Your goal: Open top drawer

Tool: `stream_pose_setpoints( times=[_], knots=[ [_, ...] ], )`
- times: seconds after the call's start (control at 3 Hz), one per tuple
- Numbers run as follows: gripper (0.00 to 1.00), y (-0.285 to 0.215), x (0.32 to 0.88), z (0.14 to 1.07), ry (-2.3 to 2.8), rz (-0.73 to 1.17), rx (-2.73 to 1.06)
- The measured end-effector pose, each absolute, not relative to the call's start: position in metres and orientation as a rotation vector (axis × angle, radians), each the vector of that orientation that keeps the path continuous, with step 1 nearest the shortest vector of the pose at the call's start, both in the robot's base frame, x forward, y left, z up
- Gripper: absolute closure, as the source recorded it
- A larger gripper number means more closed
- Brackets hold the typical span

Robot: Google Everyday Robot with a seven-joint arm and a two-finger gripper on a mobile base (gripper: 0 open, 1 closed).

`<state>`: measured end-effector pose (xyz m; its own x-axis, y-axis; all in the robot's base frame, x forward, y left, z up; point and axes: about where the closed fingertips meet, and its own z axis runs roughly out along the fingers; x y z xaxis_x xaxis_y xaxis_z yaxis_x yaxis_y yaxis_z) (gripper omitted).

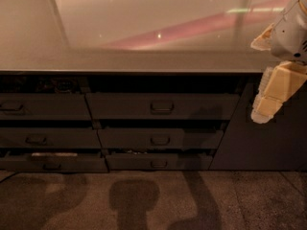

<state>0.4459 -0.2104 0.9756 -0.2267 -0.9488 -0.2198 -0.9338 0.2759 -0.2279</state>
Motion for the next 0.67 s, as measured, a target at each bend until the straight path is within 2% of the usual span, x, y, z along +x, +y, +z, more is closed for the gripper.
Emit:
stream_pose_setpoints(
  times=[0.33, 0.67],
  knots=[
    [0.0, -0.186, 0.459, 0.97, 2.227, -0.047, -1.76],
    [0.0, -0.116, 0.464, 0.951, 2.173, -0.11, -1.918]
  ],
)
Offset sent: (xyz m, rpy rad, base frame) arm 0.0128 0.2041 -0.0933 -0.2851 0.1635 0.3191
